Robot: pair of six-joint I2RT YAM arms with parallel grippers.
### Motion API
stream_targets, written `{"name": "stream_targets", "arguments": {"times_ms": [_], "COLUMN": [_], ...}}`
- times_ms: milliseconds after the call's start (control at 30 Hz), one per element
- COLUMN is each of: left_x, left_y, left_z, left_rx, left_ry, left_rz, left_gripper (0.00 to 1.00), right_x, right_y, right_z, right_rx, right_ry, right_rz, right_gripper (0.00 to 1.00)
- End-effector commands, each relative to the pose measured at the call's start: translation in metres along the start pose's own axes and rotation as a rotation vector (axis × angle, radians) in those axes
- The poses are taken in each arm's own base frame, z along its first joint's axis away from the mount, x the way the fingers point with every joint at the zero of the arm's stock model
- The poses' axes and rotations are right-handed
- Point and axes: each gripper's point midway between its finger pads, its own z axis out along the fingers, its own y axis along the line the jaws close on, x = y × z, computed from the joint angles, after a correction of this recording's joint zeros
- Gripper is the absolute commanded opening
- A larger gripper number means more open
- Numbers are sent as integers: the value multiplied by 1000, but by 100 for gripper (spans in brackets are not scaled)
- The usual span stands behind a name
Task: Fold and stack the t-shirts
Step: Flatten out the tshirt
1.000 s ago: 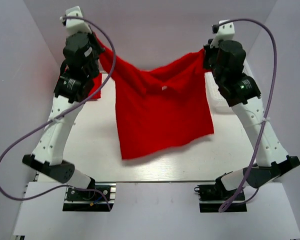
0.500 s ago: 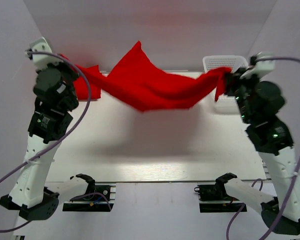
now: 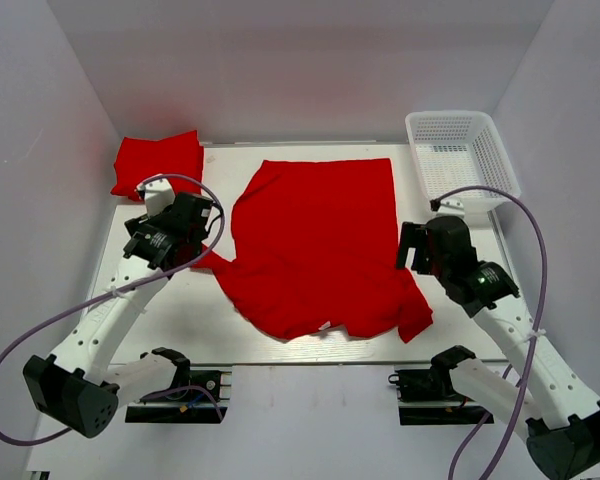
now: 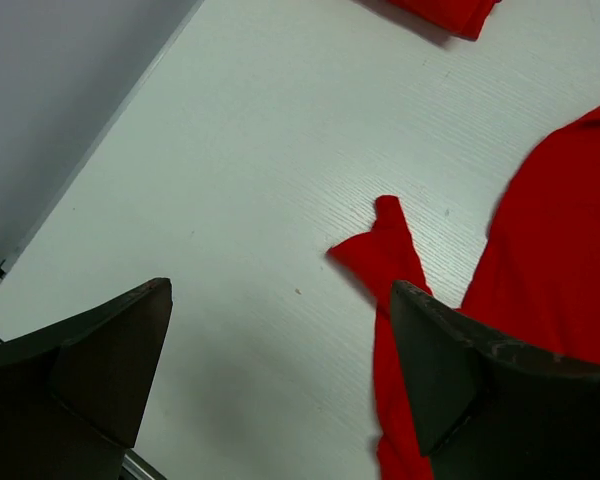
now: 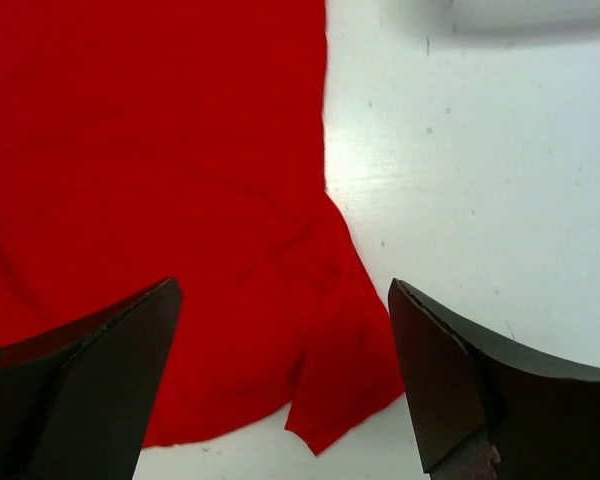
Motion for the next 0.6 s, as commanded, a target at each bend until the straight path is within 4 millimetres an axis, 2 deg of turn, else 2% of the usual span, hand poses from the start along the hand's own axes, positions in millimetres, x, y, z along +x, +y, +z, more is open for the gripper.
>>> {"name": "stream_targets", "arguments": {"times_ms": [0, 33, 100, 133, 200, 233, 267, 300, 333, 400, 433, 467, 500, 533, 567], "left_x": [-22, -23, -20, -21, -9, -8, 13, 25, 37, 65, 95, 105, 120, 140, 147], "left_y": [-11, -16, -35, -56, -79, -102, -120, -130, -149, -166, -171, -176, -180, -181, -183], "left_z": [-6, -6, -2, 2, 10, 9, 17, 22, 20, 29, 41, 46, 49, 61, 66], "left_rx": [32, 54, 118, 190, 260, 353, 382, 405, 488, 524, 514, 518, 525, 496, 482], "left_ry": [-32, -33, -13, -11, 17, 33, 84, 117, 163, 247, 328, 353, 399, 443, 462], "left_rz": [-135, -139, -108, -81, -36, -19, 35, 61, 86, 124, 171, 183, 202, 233, 236], "left_gripper": [100, 100, 100, 100, 100, 100, 100, 100, 100, 100, 100, 100, 100, 100, 100], "right_x": [-41, -38, -52, -49, -54, -58, -50, -52, -54, -51, -37, -50, -29, -27, -32], "right_y": [15, 19, 30, 37, 51, 57, 62, 66, 73, 82, 84, 92, 98, 98, 101], "right_z": [-1, 9, 14, 30, 42, 55, 70, 77, 93, 115, 130, 134, 153, 159, 163], "right_rx": [-42, -41, -81, -80, -126, -134, -134, -140, -141, -150, -142, -159, -176, -176, -179], "right_ry": [-105, -74, -98, -54, -51, -39, 7, 9, 29, 66, 127, 111, 186, 200, 199], "right_rz": [32, 13, -4, -29, -47, -60, -73, -73, -70, -68, -74, -67, -77, -66, -54], "right_gripper": [90, 90, 90, 90, 90, 90, 90, 90, 90, 90, 90, 90, 90, 90, 90]}}
